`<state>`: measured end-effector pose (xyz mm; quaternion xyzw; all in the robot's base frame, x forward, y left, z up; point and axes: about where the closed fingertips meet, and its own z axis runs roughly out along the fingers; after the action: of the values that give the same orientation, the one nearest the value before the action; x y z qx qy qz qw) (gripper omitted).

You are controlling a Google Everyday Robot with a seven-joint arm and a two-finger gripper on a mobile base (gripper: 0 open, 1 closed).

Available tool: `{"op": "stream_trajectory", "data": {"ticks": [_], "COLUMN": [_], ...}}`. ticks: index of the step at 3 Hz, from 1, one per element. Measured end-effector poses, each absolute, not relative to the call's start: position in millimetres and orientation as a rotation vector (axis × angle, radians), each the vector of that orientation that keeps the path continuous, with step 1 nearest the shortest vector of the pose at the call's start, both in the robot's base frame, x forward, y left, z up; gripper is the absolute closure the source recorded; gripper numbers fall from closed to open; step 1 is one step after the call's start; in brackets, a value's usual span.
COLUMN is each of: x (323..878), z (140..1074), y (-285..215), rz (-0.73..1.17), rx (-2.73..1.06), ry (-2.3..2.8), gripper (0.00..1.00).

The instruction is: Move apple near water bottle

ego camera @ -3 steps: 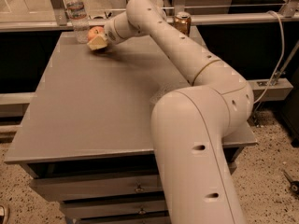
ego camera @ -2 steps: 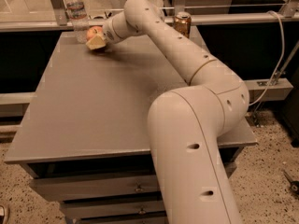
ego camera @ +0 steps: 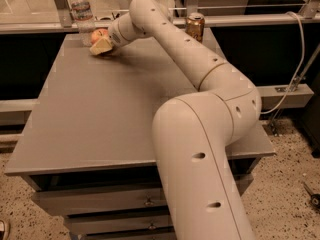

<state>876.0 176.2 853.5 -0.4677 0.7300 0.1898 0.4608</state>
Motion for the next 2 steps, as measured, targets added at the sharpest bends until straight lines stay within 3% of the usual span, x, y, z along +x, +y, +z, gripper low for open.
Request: {"op": "stream_trajectory", "data": {"ticks": [1, 2], "x": [876.9, 874.4], "z": [851.5, 852.8], "y": [176.2, 168.4], "rz": [0.461, 0.447], "rx": [-1.152, -1.155], "ry": [1.8, 1.8], "gripper": [0.0, 0.0]}}
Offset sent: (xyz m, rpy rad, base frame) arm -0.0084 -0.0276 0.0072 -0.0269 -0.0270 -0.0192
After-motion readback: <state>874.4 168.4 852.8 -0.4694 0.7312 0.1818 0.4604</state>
